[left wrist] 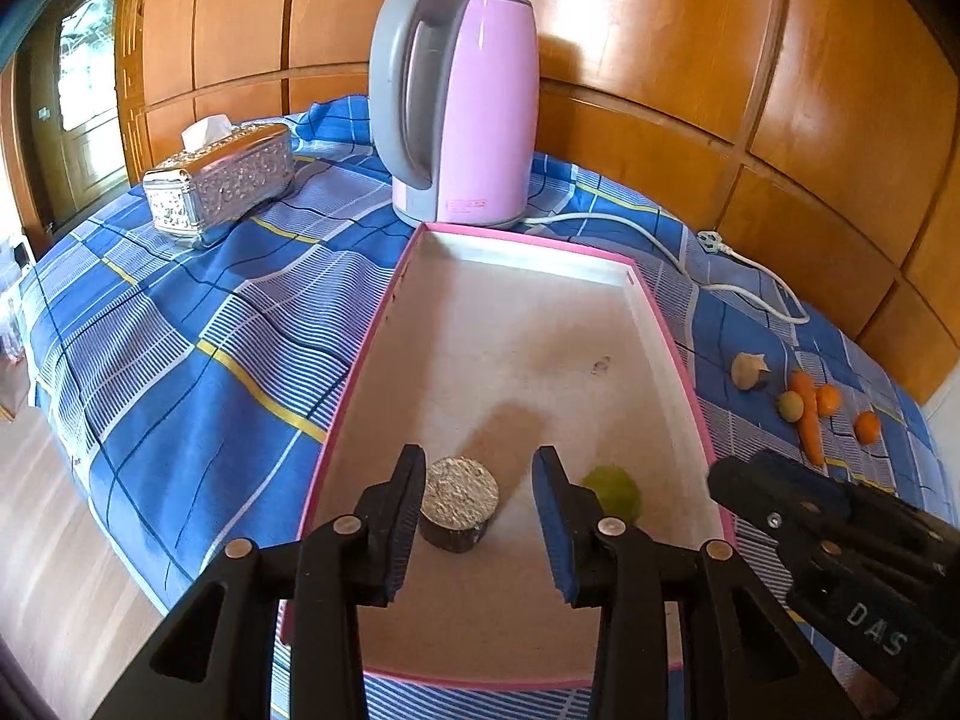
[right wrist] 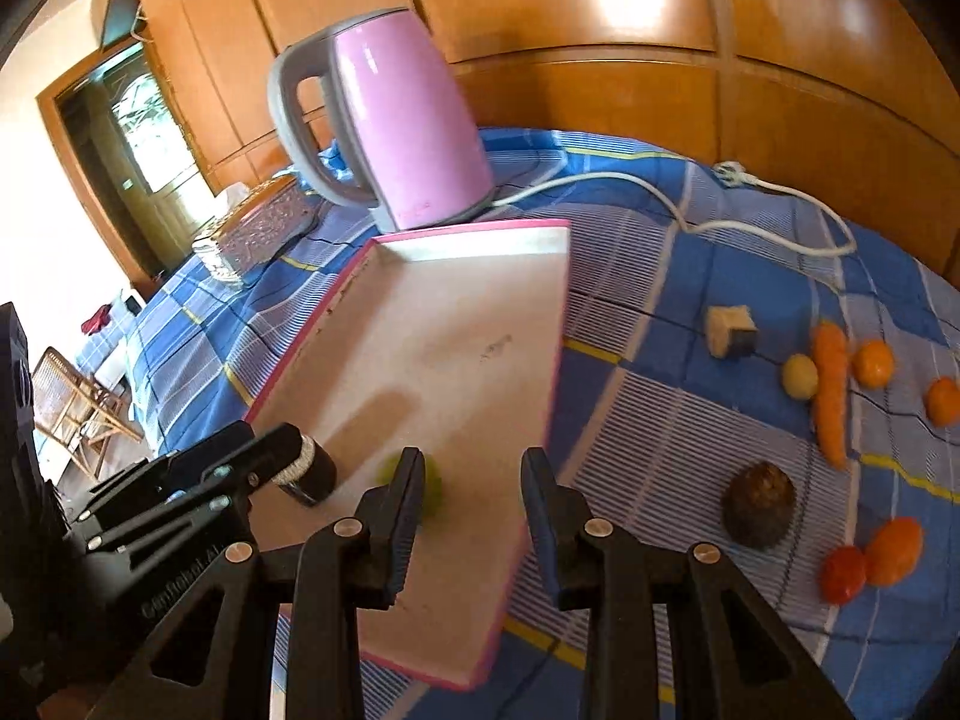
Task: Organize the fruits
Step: 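Lower the dark slice into the tray with left tool while right tool drops green tomato, then open and withdraw both tools from the tray back toward the produce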
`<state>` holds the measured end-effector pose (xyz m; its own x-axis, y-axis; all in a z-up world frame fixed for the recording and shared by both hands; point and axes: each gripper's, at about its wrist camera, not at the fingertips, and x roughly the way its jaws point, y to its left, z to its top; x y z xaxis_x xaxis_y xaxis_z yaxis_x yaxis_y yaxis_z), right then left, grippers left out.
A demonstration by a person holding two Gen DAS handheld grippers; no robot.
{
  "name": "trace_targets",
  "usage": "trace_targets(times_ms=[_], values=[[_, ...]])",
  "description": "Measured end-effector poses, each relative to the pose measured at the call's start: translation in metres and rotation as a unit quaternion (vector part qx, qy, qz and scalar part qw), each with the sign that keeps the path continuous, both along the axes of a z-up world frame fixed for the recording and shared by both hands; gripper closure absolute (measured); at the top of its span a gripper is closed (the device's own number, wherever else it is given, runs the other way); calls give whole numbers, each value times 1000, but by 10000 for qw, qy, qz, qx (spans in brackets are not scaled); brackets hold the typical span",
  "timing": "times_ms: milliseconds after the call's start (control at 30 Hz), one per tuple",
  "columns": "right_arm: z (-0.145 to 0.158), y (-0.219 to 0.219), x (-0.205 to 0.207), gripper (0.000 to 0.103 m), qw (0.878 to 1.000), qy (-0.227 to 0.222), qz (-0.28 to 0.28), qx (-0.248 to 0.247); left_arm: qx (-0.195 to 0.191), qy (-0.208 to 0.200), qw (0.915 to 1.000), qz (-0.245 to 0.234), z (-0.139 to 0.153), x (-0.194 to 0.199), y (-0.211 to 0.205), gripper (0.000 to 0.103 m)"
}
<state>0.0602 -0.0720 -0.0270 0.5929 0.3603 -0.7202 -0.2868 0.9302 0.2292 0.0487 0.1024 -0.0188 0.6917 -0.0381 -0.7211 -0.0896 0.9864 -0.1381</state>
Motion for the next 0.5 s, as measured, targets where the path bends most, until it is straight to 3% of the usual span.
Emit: trace_targets(times_ms=[500], values=[[-1,-37,-23,69,9987,-44,-501,5,54,-21,9993,-380,2,-12,-31,59]])
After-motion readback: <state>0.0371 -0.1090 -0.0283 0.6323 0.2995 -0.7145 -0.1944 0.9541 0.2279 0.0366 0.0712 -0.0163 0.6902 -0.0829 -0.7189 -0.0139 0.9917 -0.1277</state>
